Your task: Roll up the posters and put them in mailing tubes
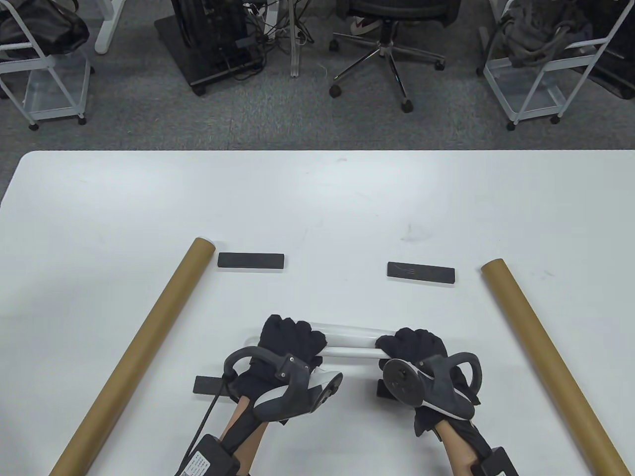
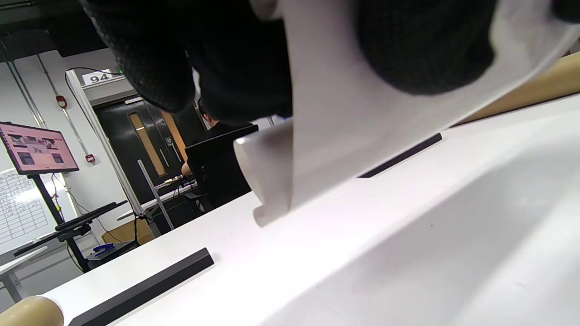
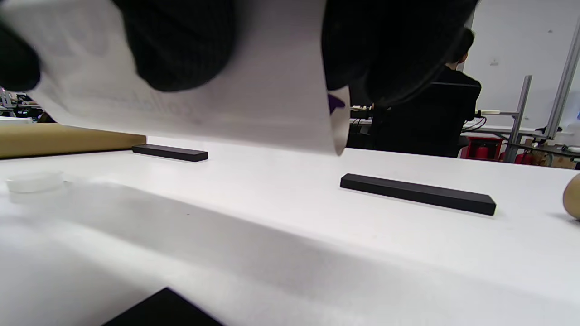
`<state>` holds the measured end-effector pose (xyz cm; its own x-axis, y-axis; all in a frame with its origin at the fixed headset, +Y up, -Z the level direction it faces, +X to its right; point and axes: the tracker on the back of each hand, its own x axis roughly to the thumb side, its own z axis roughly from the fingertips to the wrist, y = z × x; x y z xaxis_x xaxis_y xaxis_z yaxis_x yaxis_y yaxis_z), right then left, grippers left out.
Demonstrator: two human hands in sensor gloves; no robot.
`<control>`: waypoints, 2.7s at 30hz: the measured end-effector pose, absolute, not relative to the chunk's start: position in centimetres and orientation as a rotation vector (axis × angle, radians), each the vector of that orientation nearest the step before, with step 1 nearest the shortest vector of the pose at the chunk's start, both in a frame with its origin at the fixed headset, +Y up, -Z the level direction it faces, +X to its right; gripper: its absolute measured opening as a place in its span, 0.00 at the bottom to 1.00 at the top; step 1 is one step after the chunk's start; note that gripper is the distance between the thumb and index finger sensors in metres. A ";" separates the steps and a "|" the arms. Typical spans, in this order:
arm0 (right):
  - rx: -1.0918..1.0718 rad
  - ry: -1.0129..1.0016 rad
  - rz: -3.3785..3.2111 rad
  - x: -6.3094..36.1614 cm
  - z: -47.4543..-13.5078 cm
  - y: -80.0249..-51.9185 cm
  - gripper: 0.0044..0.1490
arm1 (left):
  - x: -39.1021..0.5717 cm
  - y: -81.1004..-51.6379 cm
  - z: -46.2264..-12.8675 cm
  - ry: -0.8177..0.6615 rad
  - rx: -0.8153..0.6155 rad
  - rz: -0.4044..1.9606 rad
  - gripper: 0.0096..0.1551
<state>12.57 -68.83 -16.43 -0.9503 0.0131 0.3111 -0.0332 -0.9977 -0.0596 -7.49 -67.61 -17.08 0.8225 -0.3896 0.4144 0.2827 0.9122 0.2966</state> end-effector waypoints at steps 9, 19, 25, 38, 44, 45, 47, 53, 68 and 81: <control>0.486 -0.055 3.051 12.7 -16.5 -69.0 0.28 | -7.6 -67.5 -17.2 -0.457 0.207 -0.346 0.28; 0.475 -0.087 3.066 12.9 -16.6 -68.9 0.33 | -8.1 -67.5 -17.4 -0.466 0.224 -0.316 0.28; 0.466 -0.012 3.071 12.9 -16.7 -69.2 0.31 | -7.9 -67.9 -17.5 -0.455 0.167 -0.326 0.26; 0.466 -0.022 3.064 13.0 -16.6 -69.3 0.28 | -8.1 -67.8 -17.5 -0.450 0.186 -0.354 0.22; 0.458 -0.025 3.068 13.0 -16.6 -69.2 0.31 | -8.0 -67.7 -17.4 -0.450 0.184 -0.361 0.26; 0.460 -0.020 3.068 13.1 -16.6 -69.3 0.31 | -8.0 -67.8 -17.4 -0.452 0.166 -0.365 0.28; 0.459 -0.036 3.081 13.1 -16.7 -69.3 0.34 | -8.1 -67.9 -17.5 -0.455 0.157 -0.355 0.29; 0.442 -0.059 3.068 13.3 -16.7 -69.3 0.33 | -8.6 -67.4 -17.5 -0.449 0.231 -0.315 0.34; 0.476 -0.002 3.064 12.8 -16.7 -69.5 0.33 | -8.4 -67.9 -17.6 -0.441 0.180 -0.340 0.22; 0.439 -0.065 3.097 13.2 -16.7 -69.3 0.30 | -8.2 -68.0 -17.6 -0.452 0.167 -0.315 0.35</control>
<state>13.22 -69.26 -16.69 -0.9605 0.0066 0.2781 -0.0183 -0.9991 -0.0395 -8.24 -68.03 -17.60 0.8523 -0.3348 0.4019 0.2613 0.9381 0.2274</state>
